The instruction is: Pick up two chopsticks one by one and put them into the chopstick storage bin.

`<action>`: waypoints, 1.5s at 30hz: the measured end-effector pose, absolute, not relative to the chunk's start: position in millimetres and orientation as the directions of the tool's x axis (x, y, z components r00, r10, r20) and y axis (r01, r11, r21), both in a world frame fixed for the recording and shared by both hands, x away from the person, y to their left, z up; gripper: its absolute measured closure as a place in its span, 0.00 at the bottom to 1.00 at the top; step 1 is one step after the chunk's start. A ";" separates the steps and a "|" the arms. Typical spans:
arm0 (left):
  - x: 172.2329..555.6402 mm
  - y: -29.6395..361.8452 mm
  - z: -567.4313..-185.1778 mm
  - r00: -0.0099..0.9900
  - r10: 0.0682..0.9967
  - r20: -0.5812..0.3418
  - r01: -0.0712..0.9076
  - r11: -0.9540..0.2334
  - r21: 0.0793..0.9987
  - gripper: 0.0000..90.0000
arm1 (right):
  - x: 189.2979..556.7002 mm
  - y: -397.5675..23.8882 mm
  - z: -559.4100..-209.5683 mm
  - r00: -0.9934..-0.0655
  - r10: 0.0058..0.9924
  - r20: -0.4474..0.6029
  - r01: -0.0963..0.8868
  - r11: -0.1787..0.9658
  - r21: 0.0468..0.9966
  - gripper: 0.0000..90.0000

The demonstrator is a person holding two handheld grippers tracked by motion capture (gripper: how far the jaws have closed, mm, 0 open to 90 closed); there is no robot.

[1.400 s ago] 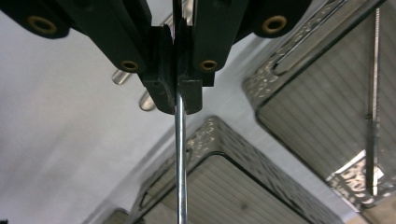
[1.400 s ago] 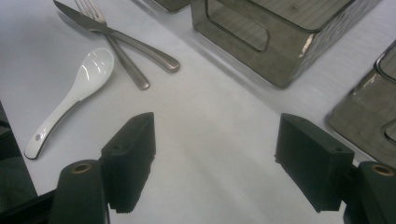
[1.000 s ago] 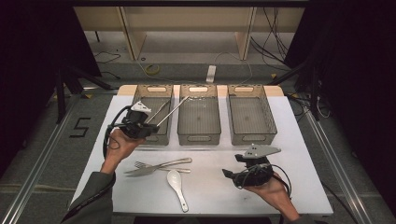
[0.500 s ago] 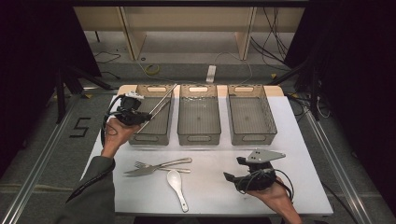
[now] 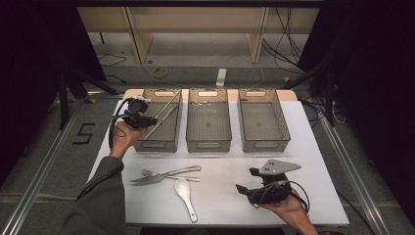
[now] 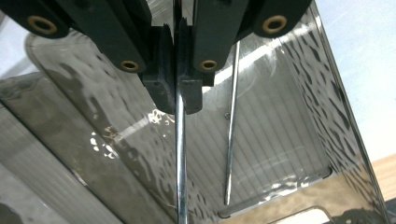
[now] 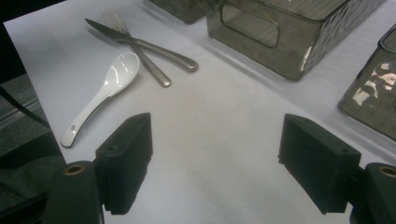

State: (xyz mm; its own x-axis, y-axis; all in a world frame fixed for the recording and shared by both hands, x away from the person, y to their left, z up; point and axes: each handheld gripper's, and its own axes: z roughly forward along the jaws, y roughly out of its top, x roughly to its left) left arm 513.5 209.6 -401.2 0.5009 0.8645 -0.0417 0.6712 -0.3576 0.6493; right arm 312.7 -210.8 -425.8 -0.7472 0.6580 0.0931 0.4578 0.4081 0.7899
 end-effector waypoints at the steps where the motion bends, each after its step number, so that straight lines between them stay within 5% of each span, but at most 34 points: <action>1: 514.6 210.4 -402.6 0.498 0.866 -0.040 0.674 -0.358 0.647 0.96 | 312.6 -211.1 -425.9 -0.750 0.655 0.091 0.455 0.412 0.789 0.29; 19: 528.0 212.4 -415.1 0.463 0.886 -0.003 0.706 -0.368 0.605 0.93 | 309.9 -212.1 -425.5 -0.756 0.648 0.094 0.458 0.420 0.784 0.29; 22: 526.8 209.6 -414.1 0.458 0.889 0.007 0.703 -0.367 0.609 0.72 | 309.8 -212.2 -425.3 -0.757 0.646 0.095 0.459 0.422 0.782 0.29; 30: 505.0 203.5 -389.6 0.451 0.891 -0.051 0.692 -0.313 0.651 0.44 | 309.6 -214.4 -425.4 -0.751 0.654 0.093 0.460 0.416 0.784 0.29; 45: 433.6 185.0 -387.2 0.453 0.884 -0.117 0.684 -0.261 0.682 0.28 | 310.9 -215.2 -428.1 -0.741 0.664 0.101 0.463 0.397 0.792 0.29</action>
